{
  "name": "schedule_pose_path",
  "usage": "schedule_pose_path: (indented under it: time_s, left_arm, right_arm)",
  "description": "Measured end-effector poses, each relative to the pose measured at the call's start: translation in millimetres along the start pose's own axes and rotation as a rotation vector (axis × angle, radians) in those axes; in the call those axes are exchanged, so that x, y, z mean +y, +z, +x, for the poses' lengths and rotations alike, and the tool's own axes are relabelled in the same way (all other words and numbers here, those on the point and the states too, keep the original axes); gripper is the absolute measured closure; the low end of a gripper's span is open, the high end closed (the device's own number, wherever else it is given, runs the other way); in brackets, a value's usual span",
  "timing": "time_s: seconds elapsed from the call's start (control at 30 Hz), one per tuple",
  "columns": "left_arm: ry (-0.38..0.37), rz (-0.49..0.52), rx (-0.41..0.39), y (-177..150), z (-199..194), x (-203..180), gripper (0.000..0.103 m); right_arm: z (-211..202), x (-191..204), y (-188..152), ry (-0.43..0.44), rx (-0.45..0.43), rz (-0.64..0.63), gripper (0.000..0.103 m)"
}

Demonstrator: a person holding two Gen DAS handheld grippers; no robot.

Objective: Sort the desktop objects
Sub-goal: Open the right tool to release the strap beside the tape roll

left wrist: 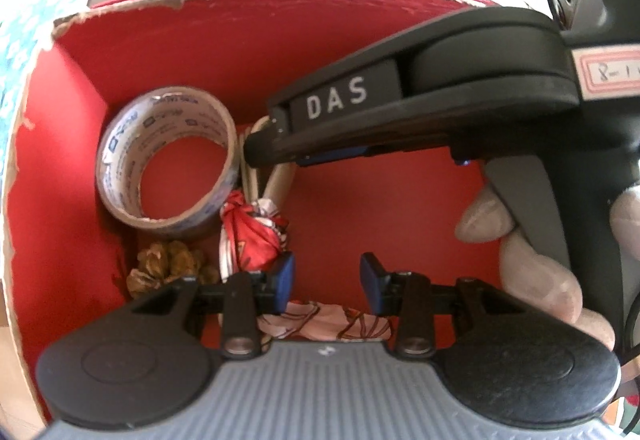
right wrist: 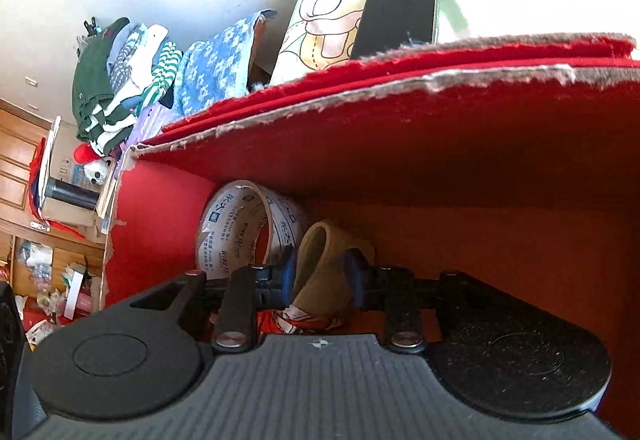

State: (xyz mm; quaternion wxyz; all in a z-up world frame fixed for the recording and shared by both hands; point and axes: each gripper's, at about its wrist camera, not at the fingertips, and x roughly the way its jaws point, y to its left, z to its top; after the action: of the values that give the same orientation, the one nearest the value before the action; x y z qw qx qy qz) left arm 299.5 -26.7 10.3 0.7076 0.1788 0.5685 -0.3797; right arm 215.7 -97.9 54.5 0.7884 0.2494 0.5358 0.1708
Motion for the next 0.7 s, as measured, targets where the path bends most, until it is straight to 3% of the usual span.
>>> schedule_pose_path:
  time_s: [0.7]
  left_arm:
    - [0.008, -0.053, -0.013, -2.7, 4.5, -0.2, 0.062]
  right_arm:
    - [-3.2, 0.2, -2.6, 0.007, -0.014, 0.006, 0.068]
